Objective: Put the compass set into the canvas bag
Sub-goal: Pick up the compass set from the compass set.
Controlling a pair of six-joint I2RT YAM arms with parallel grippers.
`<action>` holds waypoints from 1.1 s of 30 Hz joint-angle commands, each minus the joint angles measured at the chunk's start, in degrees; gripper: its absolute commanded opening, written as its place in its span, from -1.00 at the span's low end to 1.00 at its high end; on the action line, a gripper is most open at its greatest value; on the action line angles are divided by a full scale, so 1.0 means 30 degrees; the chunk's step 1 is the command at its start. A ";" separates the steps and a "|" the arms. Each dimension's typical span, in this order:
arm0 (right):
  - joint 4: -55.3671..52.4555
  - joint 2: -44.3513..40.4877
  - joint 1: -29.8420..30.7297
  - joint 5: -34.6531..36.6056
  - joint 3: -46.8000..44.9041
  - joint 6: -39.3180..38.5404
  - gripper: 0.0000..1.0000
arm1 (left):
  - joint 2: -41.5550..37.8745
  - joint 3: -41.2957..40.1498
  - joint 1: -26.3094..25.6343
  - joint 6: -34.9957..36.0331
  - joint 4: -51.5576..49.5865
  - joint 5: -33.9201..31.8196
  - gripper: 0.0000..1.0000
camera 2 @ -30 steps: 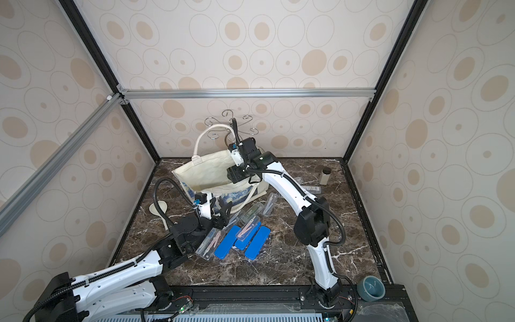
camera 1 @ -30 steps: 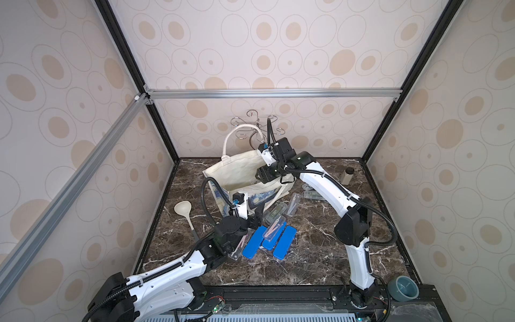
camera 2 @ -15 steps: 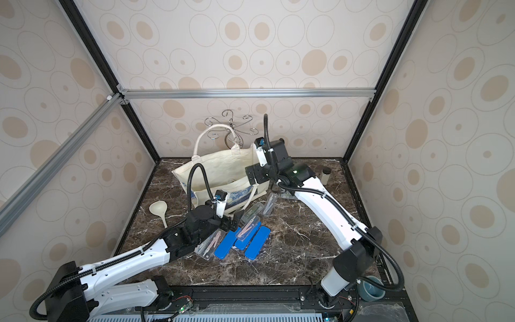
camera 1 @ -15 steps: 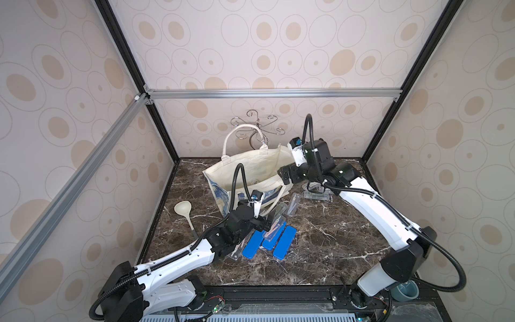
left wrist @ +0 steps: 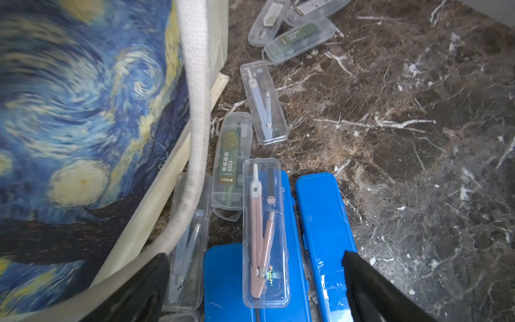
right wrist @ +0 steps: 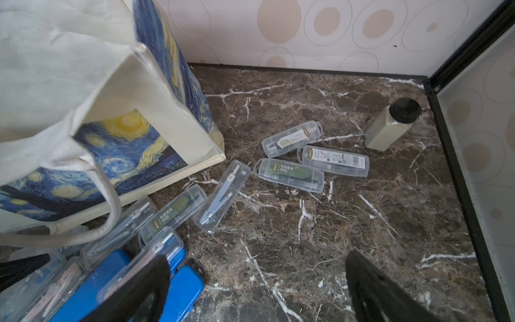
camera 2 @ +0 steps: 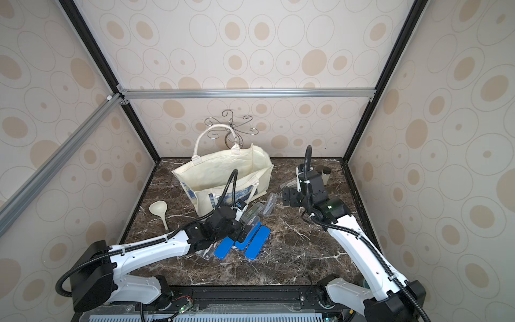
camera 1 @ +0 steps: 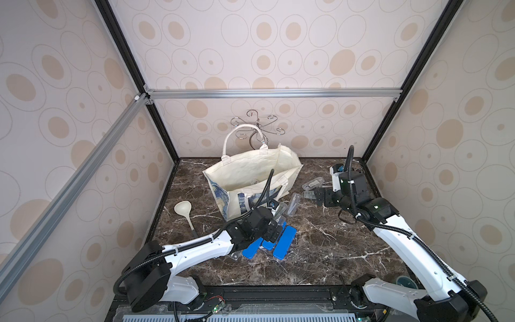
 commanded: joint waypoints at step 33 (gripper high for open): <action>0.0970 0.0416 -0.0752 -0.1421 -0.2653 0.1351 0.99 | 0.7166 0.2983 0.0594 -0.2337 -0.1108 0.1903 0.00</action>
